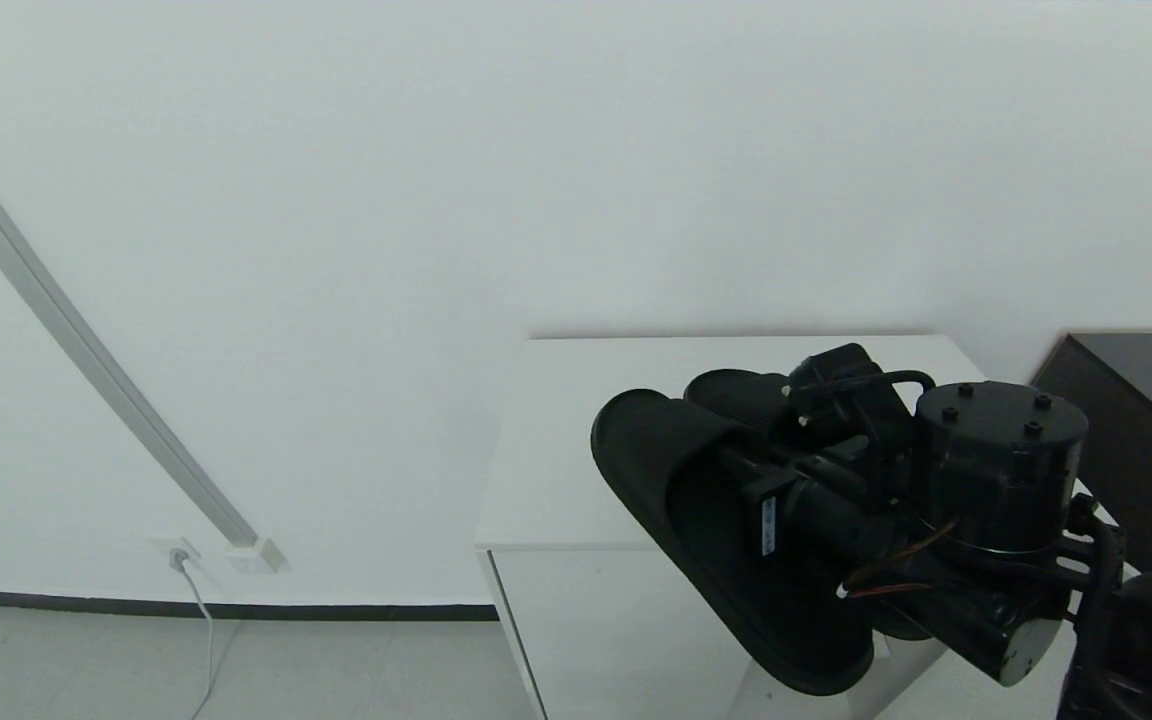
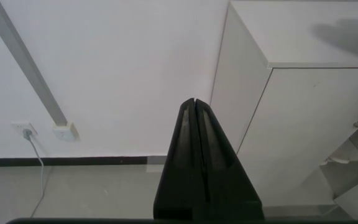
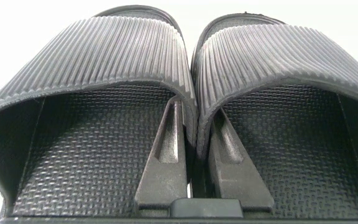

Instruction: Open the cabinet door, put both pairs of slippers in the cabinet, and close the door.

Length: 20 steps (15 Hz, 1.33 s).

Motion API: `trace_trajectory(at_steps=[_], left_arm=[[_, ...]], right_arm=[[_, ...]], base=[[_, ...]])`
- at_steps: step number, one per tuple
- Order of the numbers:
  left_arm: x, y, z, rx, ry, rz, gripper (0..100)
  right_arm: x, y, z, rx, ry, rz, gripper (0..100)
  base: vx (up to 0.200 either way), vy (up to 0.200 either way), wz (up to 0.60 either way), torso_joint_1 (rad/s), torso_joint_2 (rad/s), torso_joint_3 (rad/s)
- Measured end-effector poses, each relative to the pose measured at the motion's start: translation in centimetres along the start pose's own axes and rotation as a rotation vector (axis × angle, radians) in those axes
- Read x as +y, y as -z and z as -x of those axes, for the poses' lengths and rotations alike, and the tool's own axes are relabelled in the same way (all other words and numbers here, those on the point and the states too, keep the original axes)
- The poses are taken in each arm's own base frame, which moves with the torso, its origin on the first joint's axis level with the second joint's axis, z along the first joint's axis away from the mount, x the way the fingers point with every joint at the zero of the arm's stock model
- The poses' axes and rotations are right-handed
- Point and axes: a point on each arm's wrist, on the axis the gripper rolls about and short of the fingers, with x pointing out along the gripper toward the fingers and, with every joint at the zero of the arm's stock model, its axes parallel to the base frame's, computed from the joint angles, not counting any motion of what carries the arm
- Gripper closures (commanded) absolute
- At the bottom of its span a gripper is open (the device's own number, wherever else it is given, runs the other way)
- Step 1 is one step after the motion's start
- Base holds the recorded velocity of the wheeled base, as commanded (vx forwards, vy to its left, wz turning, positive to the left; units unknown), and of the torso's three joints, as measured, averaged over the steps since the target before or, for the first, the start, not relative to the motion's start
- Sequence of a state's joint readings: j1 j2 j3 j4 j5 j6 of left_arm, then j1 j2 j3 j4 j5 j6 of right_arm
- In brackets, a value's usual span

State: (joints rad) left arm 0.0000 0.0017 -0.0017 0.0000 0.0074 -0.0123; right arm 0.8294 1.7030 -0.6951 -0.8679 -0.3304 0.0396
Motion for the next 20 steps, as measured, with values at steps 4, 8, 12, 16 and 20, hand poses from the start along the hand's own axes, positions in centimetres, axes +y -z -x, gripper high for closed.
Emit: trace_trajectory(at_steps=[4, 8, 12, 16, 20], left_arm=[[0.0, 0.0, 0.0, 0.0, 0.0, 0.001, 100], [0.0, 0.0, 0.0, 0.0, 0.0, 0.001, 100], [0.0, 0.0, 0.0, 0.0, -0.001, 0.001, 100], [0.0, -0.01, 0.0, 0.0, -0.002, 0.001, 100], [0.0, 0.0, 0.0, 0.0, -0.003, 0.002, 100]], right_arm=[[-0.06, 0.39, 0.13, 0.013, 0.0, 0.023, 100], [-0.03, 0.64, 0.23, 0.022, -0.003, 0.034, 100], [-0.06, 0.7, 0.23, 0.024, -0.001, 0.036, 100], [0.07, 0.9, 0.32, 0.03, -0.007, 0.039, 100], [0.18, 1.03, 0.32, 0.034, -0.009, 0.041, 100]], base=[[-0.15, 0.0, 0.0, 0.007, 0.0, 0.001], [-0.2, 0.0, 0.0, -0.007, 0.0, 0.002], [-0.15, 0.0, 0.0, -0.001, 0.0, 0.004], [0.0, 0.0, 0.0, 0.0, 0.0, 0.0], [0.0, 0.0, 0.0, 0.0, 0.0, 0.0]])
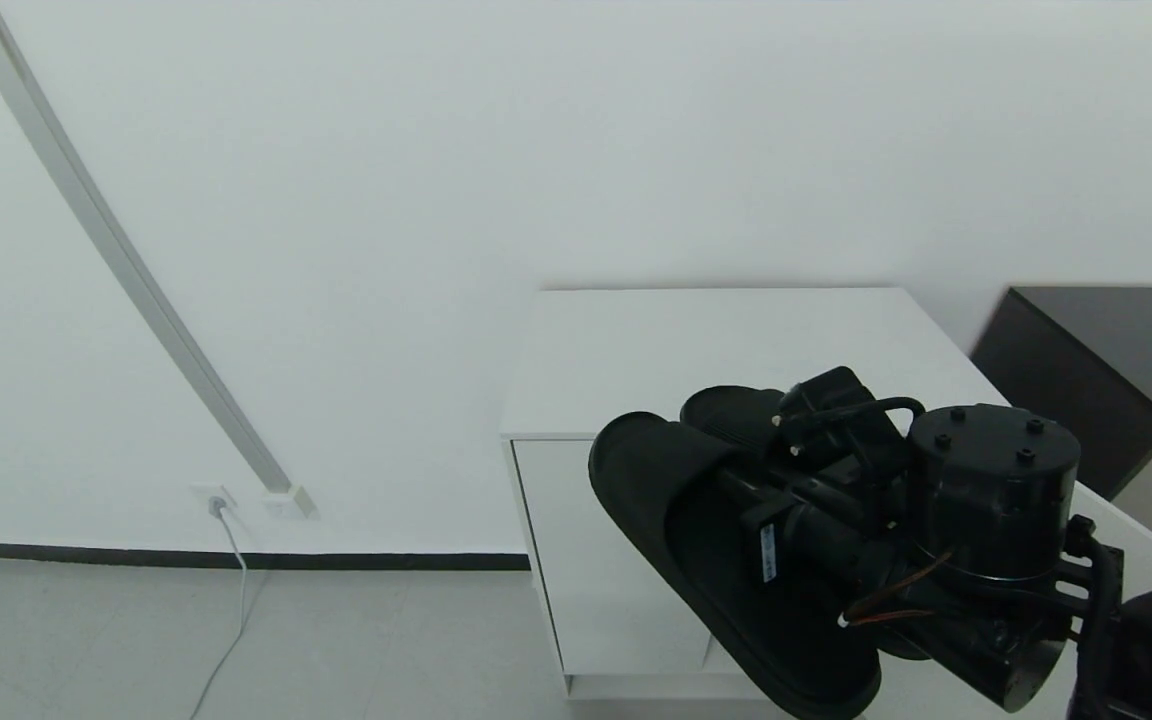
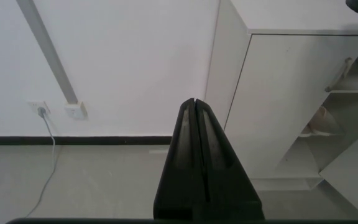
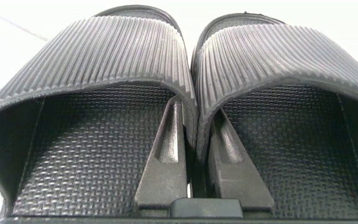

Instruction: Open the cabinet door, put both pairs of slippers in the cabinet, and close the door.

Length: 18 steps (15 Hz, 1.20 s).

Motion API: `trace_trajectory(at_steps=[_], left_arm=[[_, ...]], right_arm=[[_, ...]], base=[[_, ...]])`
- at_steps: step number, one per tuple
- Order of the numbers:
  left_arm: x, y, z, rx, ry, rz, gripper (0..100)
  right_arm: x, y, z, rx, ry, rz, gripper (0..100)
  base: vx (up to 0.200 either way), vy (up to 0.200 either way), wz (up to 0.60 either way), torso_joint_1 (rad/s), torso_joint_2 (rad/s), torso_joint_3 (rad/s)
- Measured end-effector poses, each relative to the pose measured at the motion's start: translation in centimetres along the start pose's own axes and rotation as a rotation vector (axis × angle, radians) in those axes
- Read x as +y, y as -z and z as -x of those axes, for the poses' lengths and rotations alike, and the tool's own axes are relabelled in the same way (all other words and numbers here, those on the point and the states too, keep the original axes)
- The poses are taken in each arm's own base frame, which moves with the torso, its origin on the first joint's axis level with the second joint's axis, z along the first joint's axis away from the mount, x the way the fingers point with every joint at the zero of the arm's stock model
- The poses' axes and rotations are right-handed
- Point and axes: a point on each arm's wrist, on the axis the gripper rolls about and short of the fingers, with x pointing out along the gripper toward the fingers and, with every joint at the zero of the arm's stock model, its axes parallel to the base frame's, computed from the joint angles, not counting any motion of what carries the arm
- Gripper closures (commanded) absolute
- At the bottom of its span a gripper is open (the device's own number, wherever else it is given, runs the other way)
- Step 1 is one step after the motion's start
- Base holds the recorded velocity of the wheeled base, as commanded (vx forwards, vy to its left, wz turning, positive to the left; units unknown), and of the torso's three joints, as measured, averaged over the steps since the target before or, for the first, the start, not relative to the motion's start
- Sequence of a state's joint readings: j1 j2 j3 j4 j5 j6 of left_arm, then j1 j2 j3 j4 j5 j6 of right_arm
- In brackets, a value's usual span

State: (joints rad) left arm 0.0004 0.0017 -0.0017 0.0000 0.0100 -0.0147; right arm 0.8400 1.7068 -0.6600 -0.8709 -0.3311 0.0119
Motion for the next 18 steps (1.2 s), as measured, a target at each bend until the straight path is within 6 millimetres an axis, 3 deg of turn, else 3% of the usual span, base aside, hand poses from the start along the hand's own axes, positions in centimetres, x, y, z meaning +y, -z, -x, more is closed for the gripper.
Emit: trace_trajectory(at_steps=[8, 18], left_arm=[[0.0, 0.0, 0.0, 0.0, 0.0, -0.001, 100], [0.0, 0.0, 0.0, 0.0, 0.0, -0.001, 100]], right_arm=[[0.19, 0.23, 0.07, 0.008, -0.006, 0.004, 100], [0.52, 0.32, 0.19, 0.011, -0.015, 0.007, 100]], base=[[0.0, 0.0, 0.0, 0.0, 0.0, 0.0], [0.0, -0.2, 0.0, 0.002, 0.0, 0.003]])
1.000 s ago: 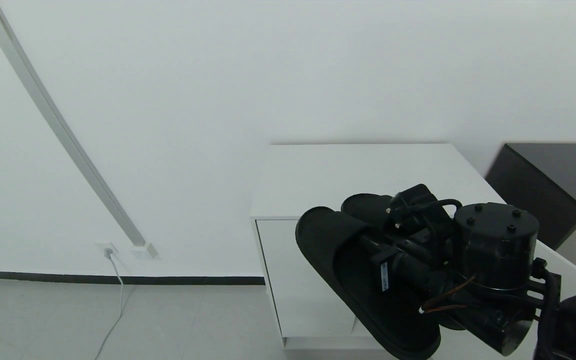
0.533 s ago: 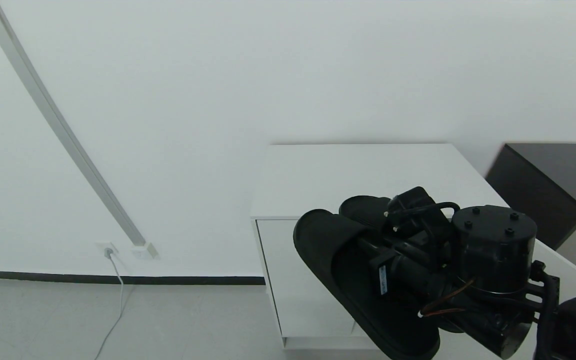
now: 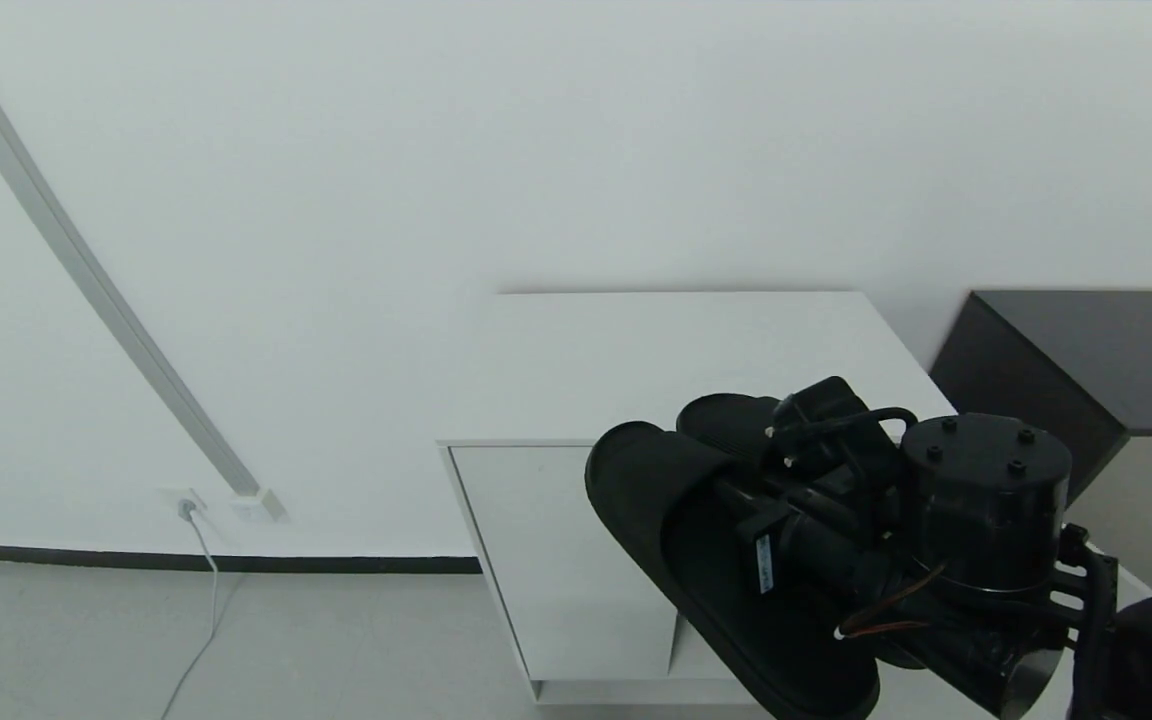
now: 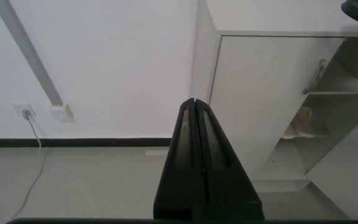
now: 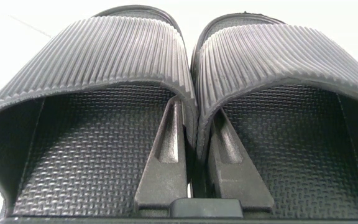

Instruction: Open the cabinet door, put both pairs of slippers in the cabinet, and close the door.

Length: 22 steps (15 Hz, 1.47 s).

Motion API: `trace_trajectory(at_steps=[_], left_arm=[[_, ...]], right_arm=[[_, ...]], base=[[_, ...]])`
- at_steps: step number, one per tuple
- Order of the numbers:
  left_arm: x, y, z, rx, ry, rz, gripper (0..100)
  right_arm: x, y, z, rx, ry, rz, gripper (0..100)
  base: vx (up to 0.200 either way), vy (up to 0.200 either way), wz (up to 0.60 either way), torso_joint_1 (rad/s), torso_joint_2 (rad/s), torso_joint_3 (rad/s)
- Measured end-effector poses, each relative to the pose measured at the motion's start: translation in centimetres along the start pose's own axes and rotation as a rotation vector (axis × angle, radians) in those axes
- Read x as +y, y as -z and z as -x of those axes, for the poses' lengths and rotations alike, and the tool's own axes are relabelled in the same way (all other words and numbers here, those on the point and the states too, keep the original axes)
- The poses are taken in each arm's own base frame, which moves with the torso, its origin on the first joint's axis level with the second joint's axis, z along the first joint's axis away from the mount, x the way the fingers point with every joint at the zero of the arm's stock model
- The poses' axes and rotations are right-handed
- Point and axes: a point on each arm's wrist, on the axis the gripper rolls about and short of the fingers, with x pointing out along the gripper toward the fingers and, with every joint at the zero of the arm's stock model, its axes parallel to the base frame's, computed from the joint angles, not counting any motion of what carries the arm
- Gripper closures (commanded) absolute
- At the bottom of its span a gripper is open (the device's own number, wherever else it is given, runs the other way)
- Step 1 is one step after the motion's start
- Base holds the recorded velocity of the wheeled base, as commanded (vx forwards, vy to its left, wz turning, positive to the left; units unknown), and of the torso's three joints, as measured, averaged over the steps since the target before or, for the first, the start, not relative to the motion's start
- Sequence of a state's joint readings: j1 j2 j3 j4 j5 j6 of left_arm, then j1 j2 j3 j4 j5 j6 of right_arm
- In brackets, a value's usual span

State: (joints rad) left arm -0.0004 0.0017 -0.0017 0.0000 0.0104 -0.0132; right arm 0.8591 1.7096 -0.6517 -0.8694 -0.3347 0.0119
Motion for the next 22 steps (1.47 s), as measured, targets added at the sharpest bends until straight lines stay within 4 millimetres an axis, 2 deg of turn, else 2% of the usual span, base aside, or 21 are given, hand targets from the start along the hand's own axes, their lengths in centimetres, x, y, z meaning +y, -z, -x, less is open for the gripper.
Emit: trace_trajectory(at_steps=[8, 22], left_arm=[[-0.01, 0.0, 0.0, 0.0, 0.001, 0.0, 100], [-0.01, 0.0, 0.0, 0.0, 0.001, 0.001, 100]], right_arm=[[0.06, 0.1, 0.04, 0.004, -0.002, 0.003, 100], [0.09, 0.24, 0.06, 0.008, -0.008, 0.02, 100]], base=[[0.0, -0.2, 0.0, 0.004, 0.0, 0.005], [0.0, 0.0, 0.0, 0.0, 0.0, 0.0]])
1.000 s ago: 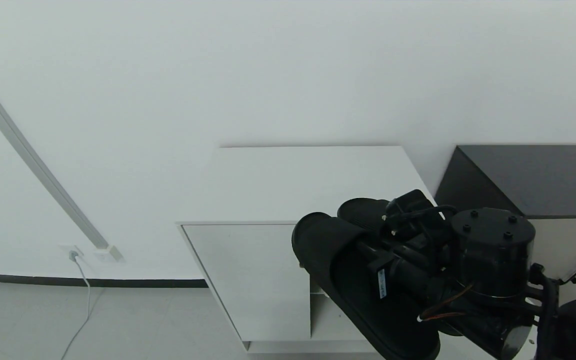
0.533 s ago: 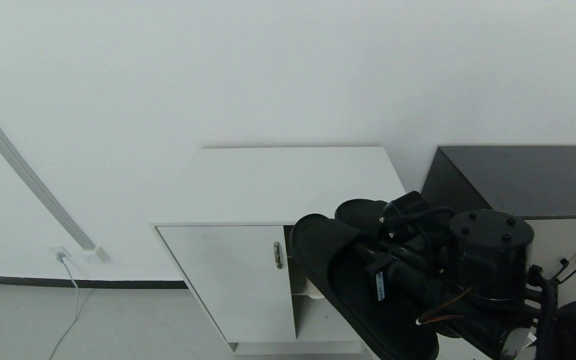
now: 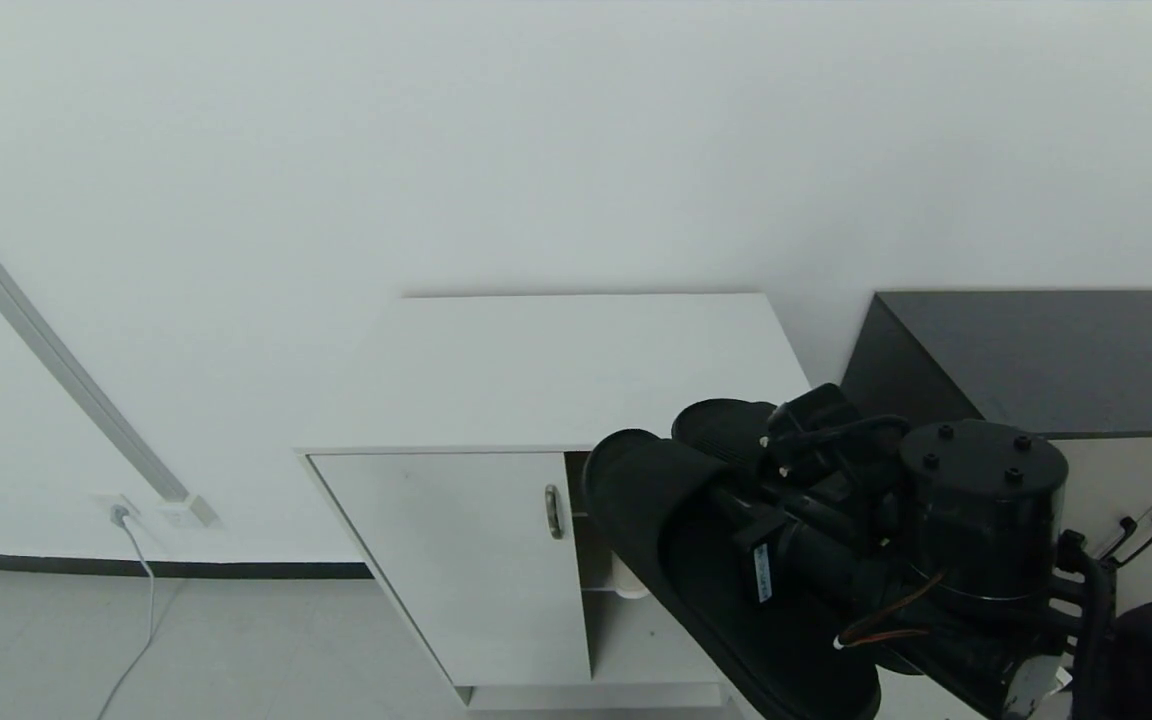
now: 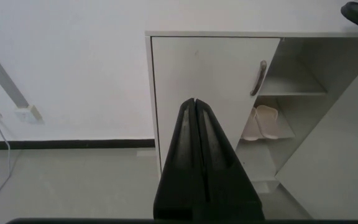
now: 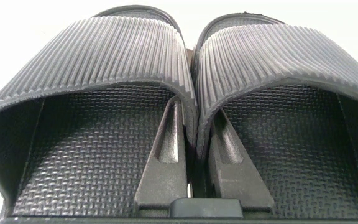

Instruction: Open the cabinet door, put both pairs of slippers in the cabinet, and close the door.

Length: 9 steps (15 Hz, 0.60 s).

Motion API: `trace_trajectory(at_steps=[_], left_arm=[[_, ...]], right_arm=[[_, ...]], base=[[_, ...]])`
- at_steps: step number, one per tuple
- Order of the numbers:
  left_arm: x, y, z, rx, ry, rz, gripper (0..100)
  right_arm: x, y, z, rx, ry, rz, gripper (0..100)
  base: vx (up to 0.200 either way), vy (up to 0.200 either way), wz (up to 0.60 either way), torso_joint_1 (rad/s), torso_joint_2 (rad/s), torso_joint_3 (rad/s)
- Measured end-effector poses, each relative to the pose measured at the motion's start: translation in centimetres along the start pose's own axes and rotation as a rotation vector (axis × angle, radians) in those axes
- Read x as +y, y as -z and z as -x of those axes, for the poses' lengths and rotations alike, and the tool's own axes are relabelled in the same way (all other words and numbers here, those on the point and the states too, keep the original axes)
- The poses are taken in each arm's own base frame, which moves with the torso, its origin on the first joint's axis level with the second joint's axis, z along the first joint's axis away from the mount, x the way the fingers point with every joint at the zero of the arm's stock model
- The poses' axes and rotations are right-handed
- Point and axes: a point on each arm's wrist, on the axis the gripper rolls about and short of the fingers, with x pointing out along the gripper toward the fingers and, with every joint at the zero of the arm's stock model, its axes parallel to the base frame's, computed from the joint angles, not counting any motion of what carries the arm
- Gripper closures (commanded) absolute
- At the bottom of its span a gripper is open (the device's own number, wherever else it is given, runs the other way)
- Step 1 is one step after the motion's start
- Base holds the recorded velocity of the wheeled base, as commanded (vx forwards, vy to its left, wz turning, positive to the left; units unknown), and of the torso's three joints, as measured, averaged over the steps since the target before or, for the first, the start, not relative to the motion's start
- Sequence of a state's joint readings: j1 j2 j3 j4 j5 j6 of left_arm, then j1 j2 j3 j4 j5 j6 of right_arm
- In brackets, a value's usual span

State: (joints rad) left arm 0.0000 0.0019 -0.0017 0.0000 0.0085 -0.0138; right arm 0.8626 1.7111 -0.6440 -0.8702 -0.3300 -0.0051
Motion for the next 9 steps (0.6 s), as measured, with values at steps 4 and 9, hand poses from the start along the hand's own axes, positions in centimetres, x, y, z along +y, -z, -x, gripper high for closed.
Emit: trace_trajectory(at_steps=[4, 9], left_arm=[[0.0, 0.0, 0.0, 0.0, 0.0, 0.001, 100], [0.0, 0.0, 0.0, 0.0, 0.0, 0.001, 100]], right_arm=[[0.08, 0.21, 0.1, 0.007, -0.004, 0.016, 100], [0.3, 0.41, 0.25, 0.011, -0.011, 0.025, 100]], base=[[0.0, 0.0, 0.0, 0.0, 0.0, 0.0], [0.0, 0.0, 0.0, -0.023, 0.05, 0.026]])
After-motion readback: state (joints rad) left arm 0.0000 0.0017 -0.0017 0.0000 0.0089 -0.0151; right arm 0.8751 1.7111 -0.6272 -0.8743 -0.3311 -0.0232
